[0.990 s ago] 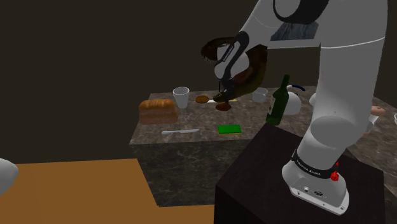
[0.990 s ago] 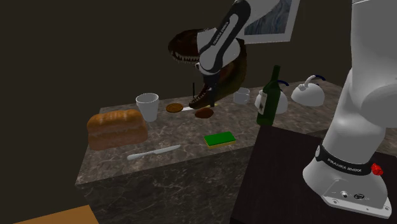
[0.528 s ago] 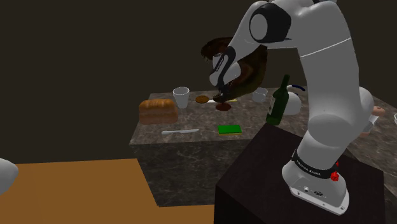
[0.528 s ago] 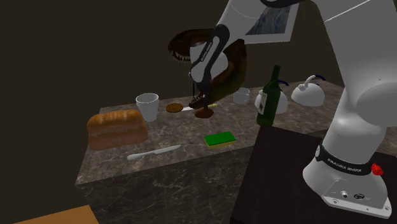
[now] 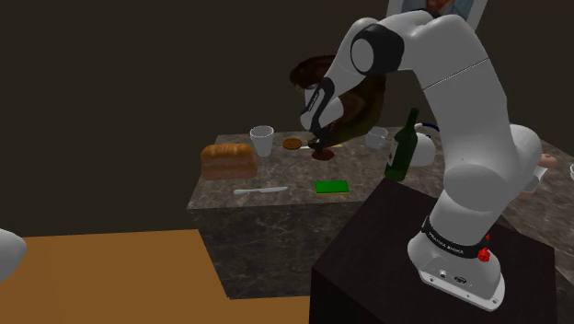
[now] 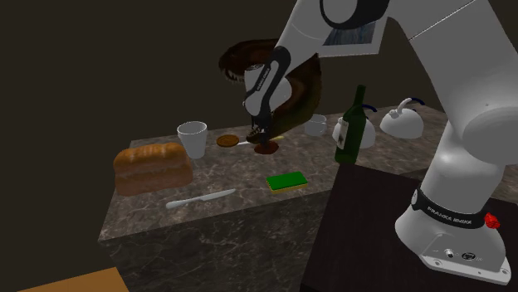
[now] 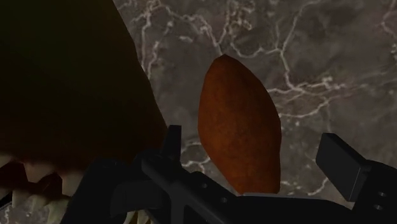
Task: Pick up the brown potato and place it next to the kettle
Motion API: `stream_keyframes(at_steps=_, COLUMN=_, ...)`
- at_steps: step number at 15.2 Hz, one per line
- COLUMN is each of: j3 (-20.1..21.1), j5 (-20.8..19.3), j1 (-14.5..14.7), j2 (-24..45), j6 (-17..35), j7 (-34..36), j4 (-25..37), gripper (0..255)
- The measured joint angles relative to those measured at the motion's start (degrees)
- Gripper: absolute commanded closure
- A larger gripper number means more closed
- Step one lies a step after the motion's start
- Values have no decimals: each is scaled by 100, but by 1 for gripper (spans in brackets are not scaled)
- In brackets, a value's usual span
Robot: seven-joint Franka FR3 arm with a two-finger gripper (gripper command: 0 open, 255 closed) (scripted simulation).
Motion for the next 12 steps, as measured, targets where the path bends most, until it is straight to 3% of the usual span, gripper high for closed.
stream_keyframes(at_steps=8, j3=85, j5=-26, j1=-74, j2=115, j6=-269, j7=22, j4=86, gripper=0)
stream_keyframes(at_steps=9, j3=88, j5=-36, j1=-80, j2=115, j6=-271, j7=31, j4=92, gripper=255)
stream_keyframes(at_steps=12, j3=65, j5=-48, j1=-95, j2=122, j6=-93, j7=44, j4=106, gripper=255)
